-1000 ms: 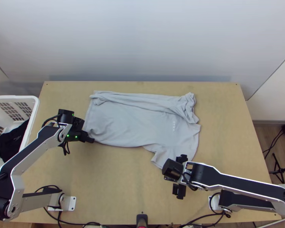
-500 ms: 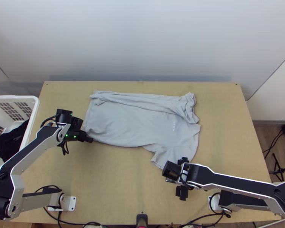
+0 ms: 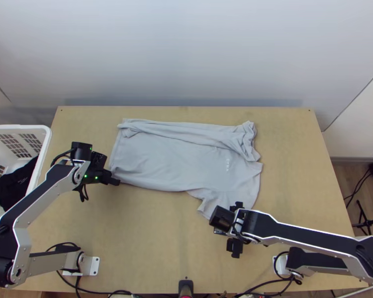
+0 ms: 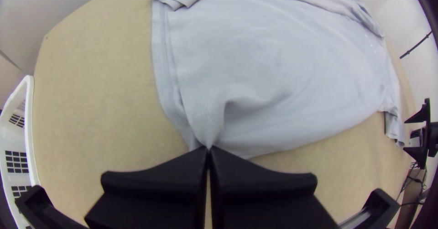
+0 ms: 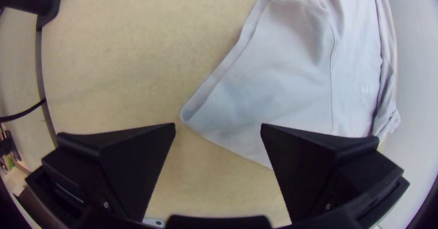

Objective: Fold the t-shirt

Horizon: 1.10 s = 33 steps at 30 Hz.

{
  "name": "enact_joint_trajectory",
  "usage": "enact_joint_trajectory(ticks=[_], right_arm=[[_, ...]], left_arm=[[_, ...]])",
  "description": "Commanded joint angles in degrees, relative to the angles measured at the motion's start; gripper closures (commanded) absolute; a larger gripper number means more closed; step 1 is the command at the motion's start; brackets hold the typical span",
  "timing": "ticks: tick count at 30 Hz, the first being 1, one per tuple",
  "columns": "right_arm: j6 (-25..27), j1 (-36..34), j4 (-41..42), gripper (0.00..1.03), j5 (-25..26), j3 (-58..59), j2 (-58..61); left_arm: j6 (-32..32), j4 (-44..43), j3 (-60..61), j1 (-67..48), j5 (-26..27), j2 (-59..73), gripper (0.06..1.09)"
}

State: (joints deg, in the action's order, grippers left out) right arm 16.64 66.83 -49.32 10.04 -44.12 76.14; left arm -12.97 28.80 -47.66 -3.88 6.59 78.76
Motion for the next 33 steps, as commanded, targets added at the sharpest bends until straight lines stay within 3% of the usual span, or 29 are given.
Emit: enact_joint_trajectory(ticks=[1,5,7,14,18,20,27,33], right_arm=[[0.14,-0.21,0.01,0.16,-0.02,-1.58,1.64],[0.32,-0.12,-0.07,0.16,-0.02,-1.58,2.61],[0.14,-0.12,-0.07,0.24,-0.02,-2.11,3.40],[-0.47,-0.12,-0.51,0.26,-0.11,-4.05,4.28],[1.81,0.23,-0.69,0.81,-0.99,-3.17,4.02],[2.43,0.23,-0.69,1.00,-1.52,-2.99,3.75],[2.87,0.06,-1.22,1.00,-1.17,-2.38,1.56],[6.12,-4.34,-1.48,1.00,0.94,-7.39,-3.10]], left_arm=[[-0.91,-0.06,0.02,0.89,0.09,0.16,1.04],[-1.00,-0.06,0.20,1.42,0.09,0.25,1.04],[-1.27,-0.06,0.29,1.68,0.09,0.25,1.04],[-2.50,-0.06,0.20,2.91,0.09,0.25,1.03],[-2.50,-0.06,-0.15,2.91,0.09,0.16,1.03],[-2.50,-0.06,-0.24,2.91,0.09,0.25,1.03],[-3.73,0.03,-0.51,3.09,0.09,-0.01,1.03],[-3.99,3.11,-4.02,3.44,0.27,-1.24,1.03]])
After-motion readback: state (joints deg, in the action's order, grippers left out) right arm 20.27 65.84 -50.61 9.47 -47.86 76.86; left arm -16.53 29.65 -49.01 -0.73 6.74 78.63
